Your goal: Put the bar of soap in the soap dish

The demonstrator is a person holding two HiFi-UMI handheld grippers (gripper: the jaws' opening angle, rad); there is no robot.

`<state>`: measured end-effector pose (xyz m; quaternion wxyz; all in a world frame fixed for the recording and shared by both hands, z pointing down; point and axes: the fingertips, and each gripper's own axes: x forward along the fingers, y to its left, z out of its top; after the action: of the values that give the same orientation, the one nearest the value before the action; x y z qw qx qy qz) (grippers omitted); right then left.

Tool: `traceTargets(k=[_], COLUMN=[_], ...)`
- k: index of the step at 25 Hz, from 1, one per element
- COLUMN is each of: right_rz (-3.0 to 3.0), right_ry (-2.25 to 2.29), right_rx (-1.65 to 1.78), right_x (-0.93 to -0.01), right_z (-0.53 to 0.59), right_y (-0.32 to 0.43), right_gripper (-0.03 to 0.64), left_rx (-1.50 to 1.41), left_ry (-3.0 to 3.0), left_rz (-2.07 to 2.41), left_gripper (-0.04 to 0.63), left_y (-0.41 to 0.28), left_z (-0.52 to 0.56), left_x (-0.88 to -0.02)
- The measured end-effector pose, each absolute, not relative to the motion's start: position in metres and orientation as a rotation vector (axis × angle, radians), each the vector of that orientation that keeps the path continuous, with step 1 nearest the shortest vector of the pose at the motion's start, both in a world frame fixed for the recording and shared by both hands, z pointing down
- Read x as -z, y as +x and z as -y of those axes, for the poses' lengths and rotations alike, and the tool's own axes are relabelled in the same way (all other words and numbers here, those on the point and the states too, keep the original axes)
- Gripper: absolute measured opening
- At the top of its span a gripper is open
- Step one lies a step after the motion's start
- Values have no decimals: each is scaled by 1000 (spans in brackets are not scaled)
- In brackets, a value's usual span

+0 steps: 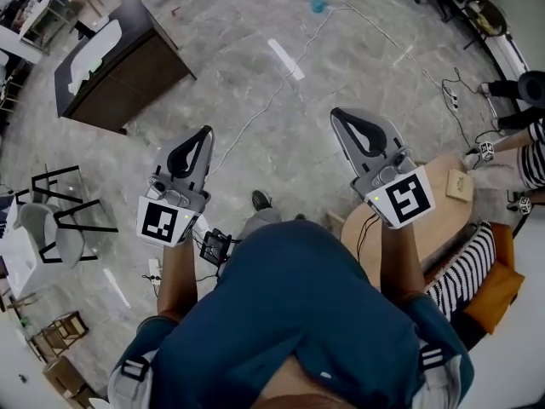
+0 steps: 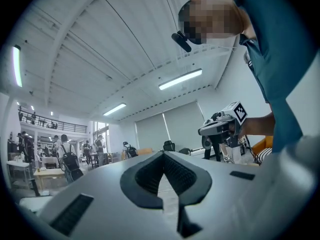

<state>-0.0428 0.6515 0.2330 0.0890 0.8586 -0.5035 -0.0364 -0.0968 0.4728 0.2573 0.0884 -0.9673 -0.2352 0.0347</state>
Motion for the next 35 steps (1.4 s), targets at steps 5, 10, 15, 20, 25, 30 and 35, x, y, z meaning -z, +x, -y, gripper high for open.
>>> traceTargets(k=[5,10,15,20,25,30,35], right_rz=[1459,1438,1468,1517,1600,1685,1768], right_ry=[2551,2547,2494,2472,2450,2429,2406], right_rx=[147,175,192,173,172,179,156], right_x=[-224,-218,-219,-229,-236,-236,-236], right_z=[-607,-572,-546,-527,-505,-490,-487], right_y=[-11,15,38,72,117,173,227], right_gripper=[14,14,14,14,14,14,14], left_rx=[-174,-232,-148,-150,-121,-94,-144], left_ry=[-2872,-2851,-2884,-2901,-2919,-2920,-2903], left_rz=[730,780,743,698,616,555,471], left_gripper=[3,3,3,3,3,3,3], left_y=[-58,-32,-13,12,49,101,151], left_z=[-429,-400,-374,-357,-340,-335,-340], left_x=[-245,-238,-249,-257,-261,-262,-255])
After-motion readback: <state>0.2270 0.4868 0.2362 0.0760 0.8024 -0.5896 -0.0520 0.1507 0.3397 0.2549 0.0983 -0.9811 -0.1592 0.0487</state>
